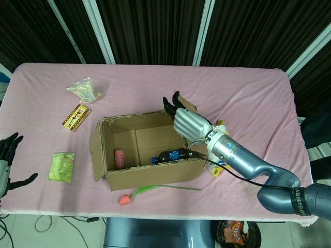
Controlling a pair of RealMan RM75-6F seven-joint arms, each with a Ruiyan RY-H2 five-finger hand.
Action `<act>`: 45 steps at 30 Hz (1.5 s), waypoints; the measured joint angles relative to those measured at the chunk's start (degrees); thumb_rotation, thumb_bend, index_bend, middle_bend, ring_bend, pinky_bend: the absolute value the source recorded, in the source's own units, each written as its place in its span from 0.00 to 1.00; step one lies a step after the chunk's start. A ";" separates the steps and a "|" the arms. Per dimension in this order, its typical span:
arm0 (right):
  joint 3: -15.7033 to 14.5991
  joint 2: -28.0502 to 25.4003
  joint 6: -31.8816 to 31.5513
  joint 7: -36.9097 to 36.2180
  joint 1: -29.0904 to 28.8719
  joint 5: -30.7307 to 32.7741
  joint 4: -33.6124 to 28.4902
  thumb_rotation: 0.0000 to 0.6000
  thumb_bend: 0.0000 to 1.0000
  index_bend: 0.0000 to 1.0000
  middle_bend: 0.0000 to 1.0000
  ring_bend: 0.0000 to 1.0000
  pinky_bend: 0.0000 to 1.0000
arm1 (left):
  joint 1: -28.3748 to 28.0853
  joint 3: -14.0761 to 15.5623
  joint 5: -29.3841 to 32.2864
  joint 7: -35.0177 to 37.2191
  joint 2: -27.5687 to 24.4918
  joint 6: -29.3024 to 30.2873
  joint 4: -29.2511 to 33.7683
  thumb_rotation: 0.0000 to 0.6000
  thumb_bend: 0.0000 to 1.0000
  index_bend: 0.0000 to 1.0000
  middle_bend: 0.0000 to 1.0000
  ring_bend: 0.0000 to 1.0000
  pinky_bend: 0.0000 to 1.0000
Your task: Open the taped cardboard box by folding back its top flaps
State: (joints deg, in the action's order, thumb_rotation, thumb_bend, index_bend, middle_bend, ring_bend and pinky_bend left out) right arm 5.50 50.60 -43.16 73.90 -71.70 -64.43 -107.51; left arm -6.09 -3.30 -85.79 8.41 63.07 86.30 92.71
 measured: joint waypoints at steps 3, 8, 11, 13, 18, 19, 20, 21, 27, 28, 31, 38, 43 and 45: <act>-0.28 -1.19 -0.18 -0.15 0.16 -0.19 -0.19 1.00 0.41 0.33 0.14 0.06 0.23 | -0.01 0.01 -0.04 0.01 -0.05 -0.09 0.04 1.00 0.11 0.00 0.00 0.00 0.04; -0.67 -3.05 -0.16 -0.65 0.52 -0.93 -0.55 1.00 0.41 0.31 0.14 0.06 0.23 | 0.02 -0.04 -0.15 0.03 -0.04 0.02 0.01 1.00 0.11 0.00 0.00 0.00 0.04; -0.83 -4.52 -0.24 -1.60 1.02 -1.77 -0.98 1.00 0.41 0.28 0.13 0.06 0.23 | 0.02 -0.04 -0.31 -0.09 -0.02 0.07 -0.08 1.00 0.11 0.00 0.00 0.00 0.04; -0.91 -5.54 -0.34 -2.46 1.47 -2.65 -1.31 1.00 0.41 0.27 0.13 0.06 0.23 | 0.01 -0.07 -0.28 -0.11 0.00 0.06 -0.09 1.00 0.11 0.00 0.00 0.00 0.04; -1.08 -7.53 -0.69 -4.73 2.74 -5.39 -1.89 1.00 0.40 0.23 0.13 0.06 0.23 | 0.06 -0.10 -0.25 -0.11 0.01 0.06 -0.17 1.00 0.11 0.00 0.00 0.00 0.04; -1.13 -7.98 -0.86 -5.48 3.15 -6.24 -2.04 1.00 0.40 0.22 0.12 0.06 0.23 | 0.07 -0.08 -0.26 -0.13 0.02 0.04 -0.18 1.00 0.11 0.00 0.00 0.00 0.04; -1.17 -8.32 -0.98 -6.04 3.46 -6.93 -2.16 1.00 0.40 0.22 0.12 0.06 0.23 | 0.06 -0.08 -0.32 -0.16 0.02 0.05 -0.19 1.00 0.11 0.00 0.00 0.00 0.04; -1.21 -8.66 -1.11 -6.60 3.80 -7.65 -2.30 1.00 0.40 0.22 0.12 0.06 0.23 | 0.06 -0.08 -0.36 -0.22 0.03 0.06 -0.21 1.00 0.11 0.00 0.00 0.00 0.04; -1.54 -10.84 -1.84 -10.05 5.91 -13.19 -3.28 1.00 0.40 0.22 0.12 0.06 0.23 | 0.07 -0.04 -0.55 -0.57 0.15 0.13 -0.28 1.00 0.11 0.00 0.00 0.00 0.04; -1.62 -11.30 -1.94 -10.73 6.31 -14.34 -3.37 1.00 0.40 0.22 0.12 0.06 0.23 | 0.08 -0.03 -0.60 -0.61 0.16 0.16 -0.27 1.00 0.11 0.00 0.00 0.00 0.04; -1.77 -12.68 -2.00 -12.48 7.23 -16.80 -3.36 1.00 0.39 0.22 0.12 0.06 0.23 | 0.12 -0.03 -0.73 -0.81 0.22 0.34 -0.27 1.00 0.11 0.00 0.00 0.00 0.04; -2.05 -16.57 -1.27 -17.38 9.49 -21.05 -2.99 1.00 0.39 0.22 0.12 0.06 0.23 | 0.13 0.07 -0.97 -1.04 0.33 0.31 -0.38 1.00 0.11 0.00 0.00 0.00 0.04; -2.54 -19.11 -1.21 -20.12 12.04 -24.22 -2.40 1.00 0.39 0.22 0.12 0.06 0.23 | 0.12 0.11 -1.12 -1.14 0.33 0.32 -0.36 1.00 0.11 0.00 0.00 0.00 0.04; -2.73 -19.65 -1.36 -21.13 13.07 -25.03 -2.11 1.00 0.39 0.22 0.12 0.06 0.23 | 0.13 0.10 -1.14 -1.28 0.37 0.35 -0.41 1.00 0.11 0.00 0.00 0.00 0.04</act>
State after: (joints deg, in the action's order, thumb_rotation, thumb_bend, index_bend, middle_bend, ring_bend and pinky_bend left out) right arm 2.77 30.95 -44.52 52.76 -58.63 -89.46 -109.62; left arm -5.96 -3.19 -86.93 7.13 63.44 86.66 92.30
